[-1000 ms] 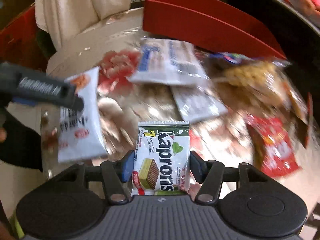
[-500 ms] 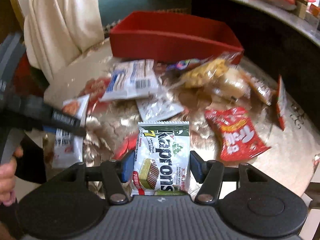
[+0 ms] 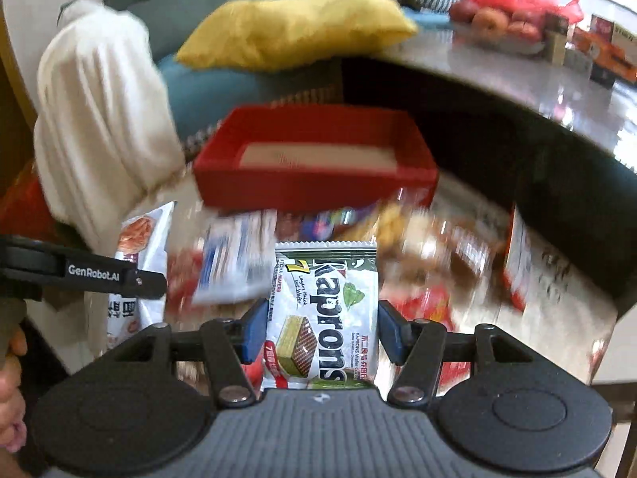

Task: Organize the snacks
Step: 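Carry both packets into the red tray and open both tools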

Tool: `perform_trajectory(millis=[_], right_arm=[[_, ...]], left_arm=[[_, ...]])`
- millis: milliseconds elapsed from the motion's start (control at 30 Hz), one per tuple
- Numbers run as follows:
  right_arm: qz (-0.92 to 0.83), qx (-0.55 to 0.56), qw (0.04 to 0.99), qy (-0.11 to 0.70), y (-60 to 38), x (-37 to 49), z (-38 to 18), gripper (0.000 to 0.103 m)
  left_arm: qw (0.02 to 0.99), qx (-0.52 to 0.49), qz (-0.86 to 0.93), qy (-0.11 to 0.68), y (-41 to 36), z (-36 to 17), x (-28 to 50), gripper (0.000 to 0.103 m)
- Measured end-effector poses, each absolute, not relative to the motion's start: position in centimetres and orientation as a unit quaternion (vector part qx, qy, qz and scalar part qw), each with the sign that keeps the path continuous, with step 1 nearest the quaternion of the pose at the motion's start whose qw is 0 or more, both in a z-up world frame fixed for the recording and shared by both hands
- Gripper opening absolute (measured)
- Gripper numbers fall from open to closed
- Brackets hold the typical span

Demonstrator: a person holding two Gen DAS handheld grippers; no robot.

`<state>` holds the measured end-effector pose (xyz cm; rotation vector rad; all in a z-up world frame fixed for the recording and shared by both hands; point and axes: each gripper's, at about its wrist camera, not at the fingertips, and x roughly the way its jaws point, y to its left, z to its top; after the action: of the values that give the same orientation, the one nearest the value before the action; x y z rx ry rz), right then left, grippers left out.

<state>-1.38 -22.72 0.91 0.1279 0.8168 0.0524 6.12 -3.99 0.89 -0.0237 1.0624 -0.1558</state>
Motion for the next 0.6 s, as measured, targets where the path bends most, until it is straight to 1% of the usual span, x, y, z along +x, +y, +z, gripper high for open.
perform_trajectory(millis=[167,300,467,600], right_arm=[[0.013,0.081,0.922,0.379,-24.4,2.7,2.1,0.054],[0.003,0.079,0.93,0.359,-25.5,6.2,3.4,0.054],[-0.006,0.084,0.933,0.349,-26.4,10.7,4.2,0.054],[-0.01,0.084,0.934,0.346,-26.9,14.0,4.3,0.054]], left_arm=[[0.876,-0.012,-0.096,0.472,-7.1,3.5,9.4,0.049],[0.883,-0.015,-0.107,0.457,-9.3,4.3,12.4,0.049],[0.89,-0.015,-0.108,0.443,-11.0,4.9,16.0,0.049],[0.892,-0.01,-0.095,0.442,-11.8,4.1,18.7,0.049]])
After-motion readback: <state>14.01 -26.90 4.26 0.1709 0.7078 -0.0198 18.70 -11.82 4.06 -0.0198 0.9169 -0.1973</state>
